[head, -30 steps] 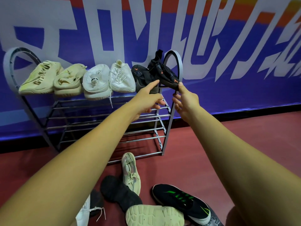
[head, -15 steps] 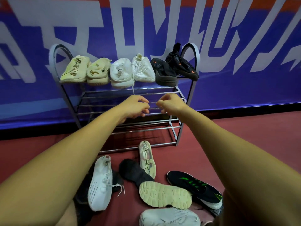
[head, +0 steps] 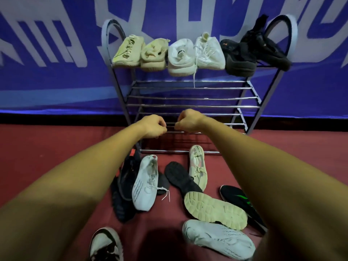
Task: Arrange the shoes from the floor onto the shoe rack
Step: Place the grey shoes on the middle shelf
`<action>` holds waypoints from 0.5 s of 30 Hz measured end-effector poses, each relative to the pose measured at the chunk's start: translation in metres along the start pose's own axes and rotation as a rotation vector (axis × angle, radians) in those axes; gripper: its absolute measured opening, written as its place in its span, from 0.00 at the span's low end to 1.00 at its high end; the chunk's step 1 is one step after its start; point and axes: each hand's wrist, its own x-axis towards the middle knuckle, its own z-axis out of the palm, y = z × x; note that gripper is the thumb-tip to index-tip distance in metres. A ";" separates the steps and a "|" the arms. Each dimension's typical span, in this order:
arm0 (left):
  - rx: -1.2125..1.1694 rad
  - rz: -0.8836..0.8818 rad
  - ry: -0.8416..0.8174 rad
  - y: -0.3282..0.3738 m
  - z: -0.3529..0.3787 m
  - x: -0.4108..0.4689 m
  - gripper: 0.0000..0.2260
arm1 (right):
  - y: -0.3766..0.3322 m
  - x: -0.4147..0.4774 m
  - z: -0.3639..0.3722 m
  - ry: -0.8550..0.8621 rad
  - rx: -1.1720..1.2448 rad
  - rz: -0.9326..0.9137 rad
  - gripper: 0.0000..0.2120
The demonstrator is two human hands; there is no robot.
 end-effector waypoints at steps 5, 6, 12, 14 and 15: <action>0.091 -0.087 -0.034 -0.049 0.021 -0.003 0.07 | -0.001 0.012 0.056 -0.117 -0.060 0.012 0.11; 0.094 -0.113 -0.041 -0.059 0.023 -0.002 0.07 | 0.002 0.014 0.068 -0.155 -0.075 0.023 0.09; 0.102 -0.190 -0.124 -0.113 0.053 0.009 0.07 | 0.019 0.029 0.121 -0.290 -0.159 0.086 0.07; 0.120 -0.205 -0.162 -0.127 0.063 0.015 0.11 | 0.019 0.037 0.138 -0.327 -0.178 0.087 0.08; 0.136 -0.213 -0.183 -0.135 0.068 0.018 0.14 | 0.019 0.041 0.147 -0.347 -0.187 0.090 0.09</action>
